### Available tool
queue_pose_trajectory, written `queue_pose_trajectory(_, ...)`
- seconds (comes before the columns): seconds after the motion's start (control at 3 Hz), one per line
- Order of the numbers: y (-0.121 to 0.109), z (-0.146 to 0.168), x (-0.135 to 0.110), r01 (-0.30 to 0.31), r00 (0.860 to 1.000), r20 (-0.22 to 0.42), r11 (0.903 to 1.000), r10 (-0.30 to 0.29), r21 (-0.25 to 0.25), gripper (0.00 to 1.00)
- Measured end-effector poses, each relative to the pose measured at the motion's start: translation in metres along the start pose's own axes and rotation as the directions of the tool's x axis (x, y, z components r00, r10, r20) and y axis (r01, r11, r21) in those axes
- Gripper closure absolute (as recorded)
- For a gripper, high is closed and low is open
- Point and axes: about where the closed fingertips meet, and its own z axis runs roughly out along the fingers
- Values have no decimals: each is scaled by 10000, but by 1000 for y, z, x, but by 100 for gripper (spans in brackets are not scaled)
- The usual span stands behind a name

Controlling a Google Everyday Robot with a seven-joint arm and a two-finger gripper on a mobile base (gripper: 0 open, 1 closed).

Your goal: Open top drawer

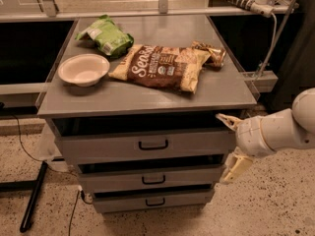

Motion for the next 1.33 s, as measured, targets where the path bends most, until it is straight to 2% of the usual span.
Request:
queue_pose_trajectory(0.67, -29, 57, 12, 659, 9948, 742, 9965, -696, 506, 0)
queue_pose_trajectory(1.0, -38, 85, 39, 679, 9946, 751, 9965, -714, 477, 0)
queue_pose_trajectory(1.33, -38, 86, 40, 671, 9947, 753, 9966, -706, 471, 0)
